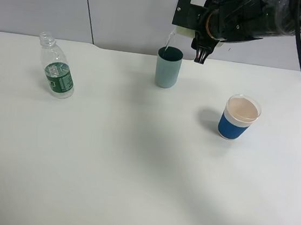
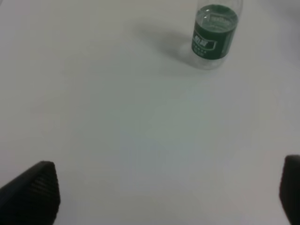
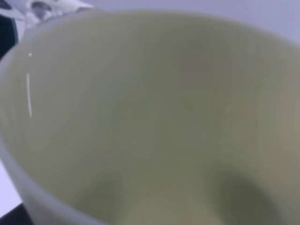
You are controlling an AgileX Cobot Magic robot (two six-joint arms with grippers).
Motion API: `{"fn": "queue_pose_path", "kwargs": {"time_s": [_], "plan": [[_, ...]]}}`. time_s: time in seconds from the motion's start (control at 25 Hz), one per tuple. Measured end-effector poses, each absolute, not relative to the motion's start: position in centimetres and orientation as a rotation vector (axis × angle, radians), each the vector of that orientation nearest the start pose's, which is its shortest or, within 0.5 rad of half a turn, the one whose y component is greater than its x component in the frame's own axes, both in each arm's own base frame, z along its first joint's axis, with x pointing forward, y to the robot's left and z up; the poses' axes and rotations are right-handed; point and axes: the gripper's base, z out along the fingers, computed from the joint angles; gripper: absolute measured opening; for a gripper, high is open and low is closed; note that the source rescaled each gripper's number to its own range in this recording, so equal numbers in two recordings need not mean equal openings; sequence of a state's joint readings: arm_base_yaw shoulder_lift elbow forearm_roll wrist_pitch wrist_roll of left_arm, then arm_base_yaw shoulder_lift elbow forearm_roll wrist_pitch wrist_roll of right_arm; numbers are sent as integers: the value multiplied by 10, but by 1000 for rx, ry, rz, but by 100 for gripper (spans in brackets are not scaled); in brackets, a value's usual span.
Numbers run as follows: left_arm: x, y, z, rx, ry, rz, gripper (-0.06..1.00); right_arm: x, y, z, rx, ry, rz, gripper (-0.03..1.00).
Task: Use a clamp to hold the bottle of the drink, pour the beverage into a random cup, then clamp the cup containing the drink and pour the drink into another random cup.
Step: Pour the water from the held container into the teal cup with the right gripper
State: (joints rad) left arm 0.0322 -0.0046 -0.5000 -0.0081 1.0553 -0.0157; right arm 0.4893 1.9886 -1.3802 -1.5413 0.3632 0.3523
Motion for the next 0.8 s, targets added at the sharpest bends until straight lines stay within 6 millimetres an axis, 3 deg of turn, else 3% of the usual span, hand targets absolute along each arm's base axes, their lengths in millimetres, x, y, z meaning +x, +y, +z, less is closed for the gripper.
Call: {"fn": "queue_pose_path", "kwargs": {"time_s": [0.8], "plan": [[-5,-1,278,-48,2034,1,87,415,182,218,-1513,1545,-872,1]]}}
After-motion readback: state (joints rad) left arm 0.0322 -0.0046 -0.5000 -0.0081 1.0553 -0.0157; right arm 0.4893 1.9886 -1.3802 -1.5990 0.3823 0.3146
